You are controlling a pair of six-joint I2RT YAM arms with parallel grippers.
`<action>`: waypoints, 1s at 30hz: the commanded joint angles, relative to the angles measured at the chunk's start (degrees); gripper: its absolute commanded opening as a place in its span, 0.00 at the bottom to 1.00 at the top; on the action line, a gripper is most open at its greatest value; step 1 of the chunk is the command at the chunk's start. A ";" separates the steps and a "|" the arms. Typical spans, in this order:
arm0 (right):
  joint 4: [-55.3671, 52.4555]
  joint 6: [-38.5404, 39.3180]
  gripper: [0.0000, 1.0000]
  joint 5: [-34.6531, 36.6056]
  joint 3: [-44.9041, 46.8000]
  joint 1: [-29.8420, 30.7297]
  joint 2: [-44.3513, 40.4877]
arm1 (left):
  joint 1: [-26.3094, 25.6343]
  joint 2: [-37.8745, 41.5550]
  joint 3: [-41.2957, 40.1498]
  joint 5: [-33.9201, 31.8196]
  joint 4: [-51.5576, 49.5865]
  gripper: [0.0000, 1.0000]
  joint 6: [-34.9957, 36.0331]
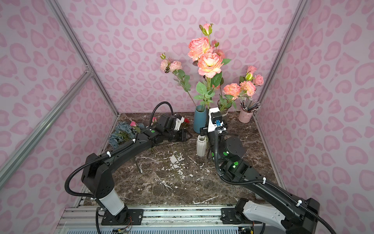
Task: Place the pink flowers into the vase
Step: Place the flower in the vase.
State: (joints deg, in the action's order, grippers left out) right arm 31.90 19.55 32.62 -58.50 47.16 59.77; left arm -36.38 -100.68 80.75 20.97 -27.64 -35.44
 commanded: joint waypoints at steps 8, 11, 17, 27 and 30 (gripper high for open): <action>0.16 -2.42 0.00 -12.60 -5.43 -4.42 4.79 | -0.62 -0.99 0.70 3.08 2.95 0.51 2.13; 0.42 -3.58 0.00 -14.58 -5.79 -5.59 6.48 | -0.80 -1.57 0.64 3.20 2.94 0.51 2.13; 1.23 -6.34 0.00 -17.97 -6.18 -8.17 9.06 | -1.06 -2.66 0.80 3.99 3.80 0.51 1.78; 2.02 -8.74 0.00 -20.89 -6.56 -11.29 11.57 | -1.13 -5.46 3.60 5.08 4.63 0.51 1.34; 2.37 -8.94 0.00 -21.45 -6.68 -11.92 12.51 | -1.08 -6.34 4.12 5.28 4.66 0.51 1.25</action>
State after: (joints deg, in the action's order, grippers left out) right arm 30.83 11.53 12.58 -64.10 35.57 71.70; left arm -37.58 -106.37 84.05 25.67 -25.87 -34.52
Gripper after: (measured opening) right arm 0.089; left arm 0.507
